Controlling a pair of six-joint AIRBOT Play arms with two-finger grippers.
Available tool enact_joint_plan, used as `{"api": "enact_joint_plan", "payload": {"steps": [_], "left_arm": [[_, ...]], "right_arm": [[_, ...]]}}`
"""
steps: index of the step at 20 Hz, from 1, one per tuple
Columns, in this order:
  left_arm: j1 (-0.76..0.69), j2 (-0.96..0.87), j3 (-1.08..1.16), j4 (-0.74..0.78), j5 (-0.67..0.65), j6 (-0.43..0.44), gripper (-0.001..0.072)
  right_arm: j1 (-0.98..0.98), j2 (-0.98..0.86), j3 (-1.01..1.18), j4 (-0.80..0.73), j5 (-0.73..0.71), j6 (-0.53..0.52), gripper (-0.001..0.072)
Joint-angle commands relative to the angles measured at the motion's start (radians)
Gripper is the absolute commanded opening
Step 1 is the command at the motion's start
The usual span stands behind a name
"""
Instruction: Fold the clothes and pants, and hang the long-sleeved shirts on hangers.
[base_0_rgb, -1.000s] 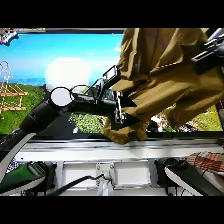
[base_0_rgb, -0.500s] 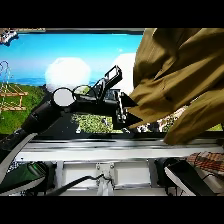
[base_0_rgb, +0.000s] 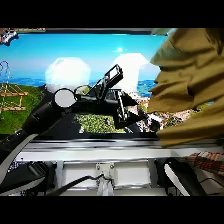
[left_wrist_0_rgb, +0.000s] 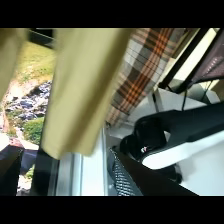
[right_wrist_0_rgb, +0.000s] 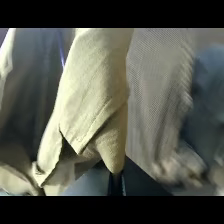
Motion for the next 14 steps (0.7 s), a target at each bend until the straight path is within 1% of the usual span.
{"api": "enact_joint_plan", "payload": {"steps": [1, 4, 6, 9, 10, 12, 13, 14], "left_arm": [[-0.002, 0.0, 0.001, 0.001, 0.04, -0.003, 0.0586], [-0.002, 0.0, 0.001, 0.014, 0.057, -0.002, 0.0585], [-0.002, -0.001, 0.001, 0.04, 0.072, -0.002, 0.0585], [-0.002, -0.002, 0.001, 0.09, 0.089, -0.003, 0.0585], [-0.002, -0.002, 0.0, 0.115, 0.089, -0.003, 0.0586], [-0.002, -0.002, -0.002, 0.153, 0.089, -0.004, 0.0585], [-0.002, -0.001, -0.008, 0.153, 0.089, -0.004, 0.0586], [-0.002, -0.002, -0.011, 0.158, 0.089, -0.003, 0.0585]], "right_arm": [[-0.114, 0.04, 0.0, -0.041, 0.121, 0.017, 0.0025], [-0.228, 0.065, 0.0, -0.111, 0.126, 0.029, 0.0025], [-0.32, 0.044, 0.0, -0.161, 0.115, 0.096, 0.0025], [-0.468, -0.026, 0.0, -0.172, 0.108, 0.175, 0.0025], [-0.508, -0.042, 0.001, -0.174, 0.098, 0.231, 0.0025], [-0.576, -0.056, 0.001, -0.184, 0.021, 0.331, 0.0024], [-0.611, -0.063, 0.002, -0.191, -0.033, 0.356, 0.0024], [-0.642, -0.075, 0.013, -0.191, -0.063, 0.357, 0.0024]]}}
